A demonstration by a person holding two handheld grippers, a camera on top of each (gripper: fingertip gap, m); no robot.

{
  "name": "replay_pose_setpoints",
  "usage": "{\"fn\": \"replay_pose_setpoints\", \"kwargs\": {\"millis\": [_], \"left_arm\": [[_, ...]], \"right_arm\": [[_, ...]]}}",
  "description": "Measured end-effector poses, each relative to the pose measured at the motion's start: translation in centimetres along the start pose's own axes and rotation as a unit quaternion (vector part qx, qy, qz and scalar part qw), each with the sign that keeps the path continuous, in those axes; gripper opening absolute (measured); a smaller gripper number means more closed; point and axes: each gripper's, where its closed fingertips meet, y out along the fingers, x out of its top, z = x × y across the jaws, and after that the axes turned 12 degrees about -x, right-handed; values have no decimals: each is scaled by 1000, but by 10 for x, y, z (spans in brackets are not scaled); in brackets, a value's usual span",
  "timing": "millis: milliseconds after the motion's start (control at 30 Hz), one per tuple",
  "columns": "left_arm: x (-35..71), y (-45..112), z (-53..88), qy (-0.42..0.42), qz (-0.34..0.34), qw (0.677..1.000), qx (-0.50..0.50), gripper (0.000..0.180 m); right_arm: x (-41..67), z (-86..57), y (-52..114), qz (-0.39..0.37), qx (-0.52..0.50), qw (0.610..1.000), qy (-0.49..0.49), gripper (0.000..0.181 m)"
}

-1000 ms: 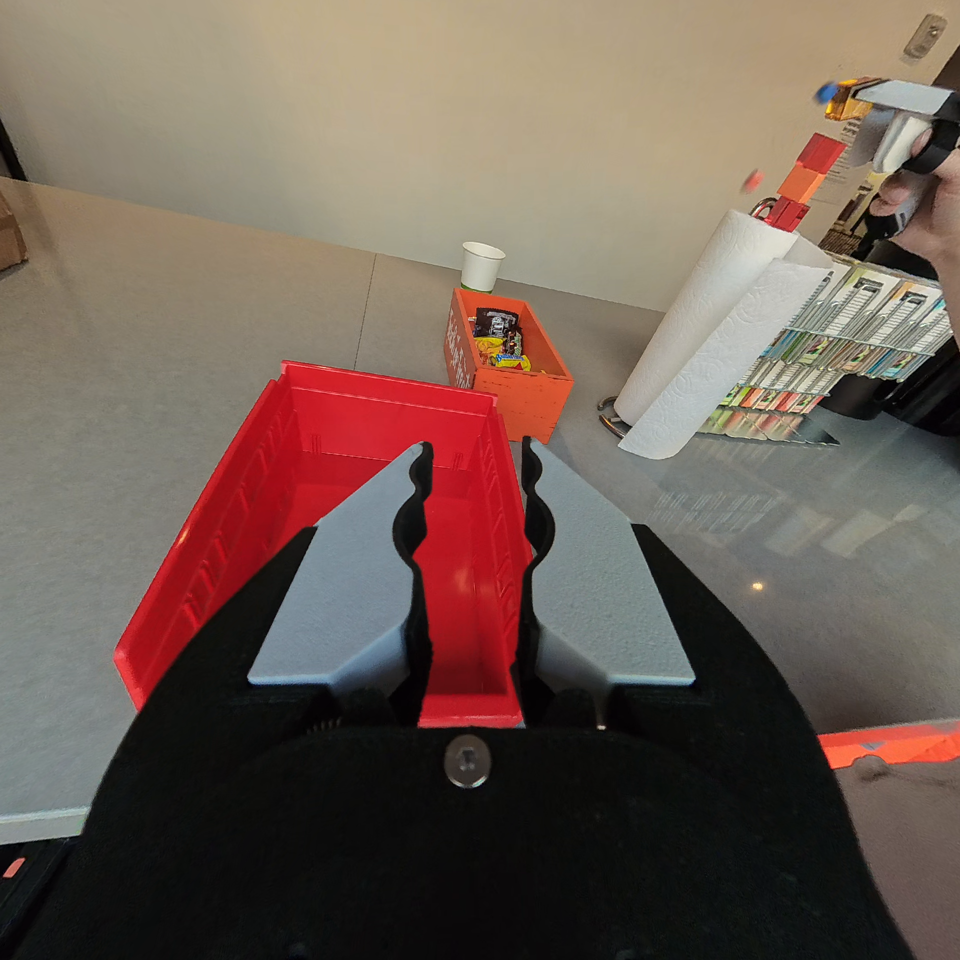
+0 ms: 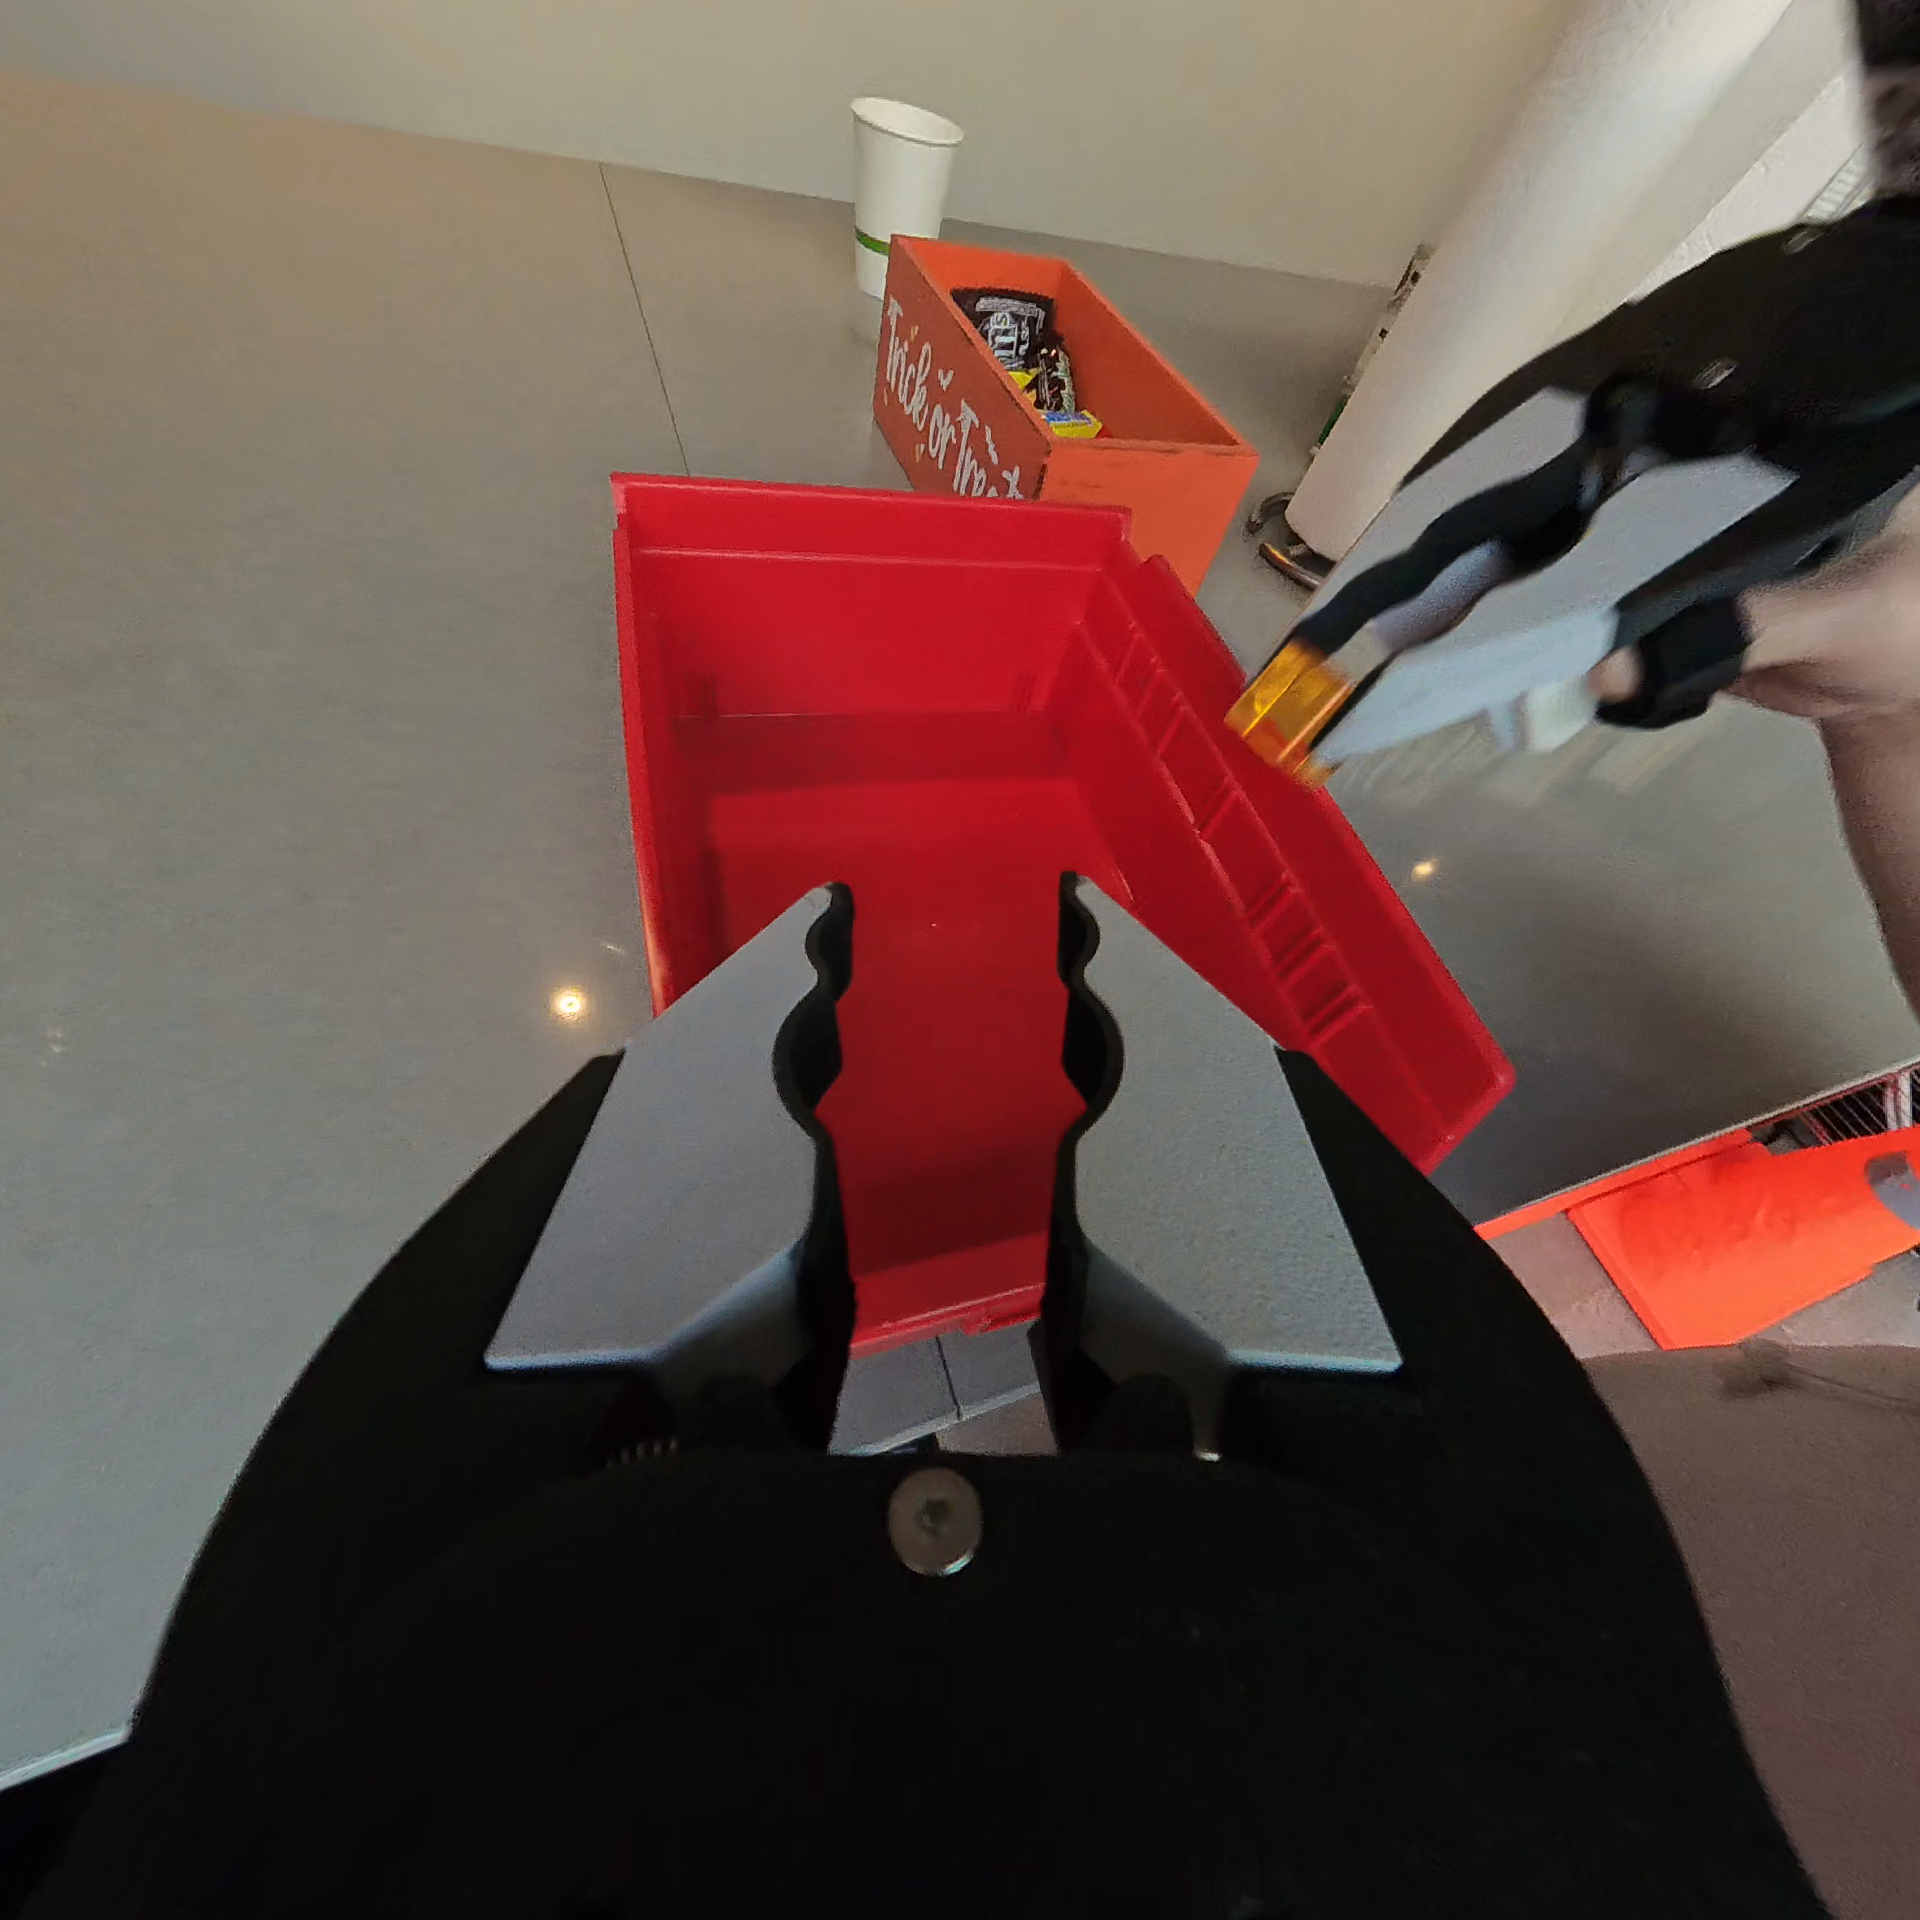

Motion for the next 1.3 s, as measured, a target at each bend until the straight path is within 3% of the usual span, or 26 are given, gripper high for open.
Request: {"fn": "replay_pose_setpoints", "kwargs": {"millis": [167,233,333,400,500,600,667,800,900,1000,1100,1300], "left_arm": [[2,-4,18,-9,12,1000,5,36],[9,-2,22,-10,21,1000,1,36],[23,9,28,-4,43,999,-5,36],[42,28,27,4,50,998,-27,34],[91,94,21,13,64,994,-89,34],[142,199,16,7,98,985,-140,31],[159,274,30,11,140,983,-117,35],[135,376,59,-30,265,961,-70,42],[109,404,65,-57,321,943,-62,45],[87,406,79,-35,383,923,-27,25],[85,409,78,-53,408,911,-30,16],[92,407,101,-49,409,911,-11,13]], "right_arm": [[-5,9,46,39,-8,997,-59,32],[-1,2,36,26,-8,998,-59,44],[4,-32,-15,-33,-50,996,-63,44],[8,-84,-68,-75,-134,987,-53,41],[26,-195,-150,-112,-329,938,1,27],[38,-280,-175,-25,-438,898,38,31],[59,-324,-166,-2,-446,892,75,29],[45,-392,-137,115,-442,881,126,32],[34,-416,-129,116,-440,877,153,31],[22,-431,-119,115,-439,876,165,30],[5,-449,-110,127,-442,868,189,30],[-24,-489,-82,64,-446,847,282,24]]}}
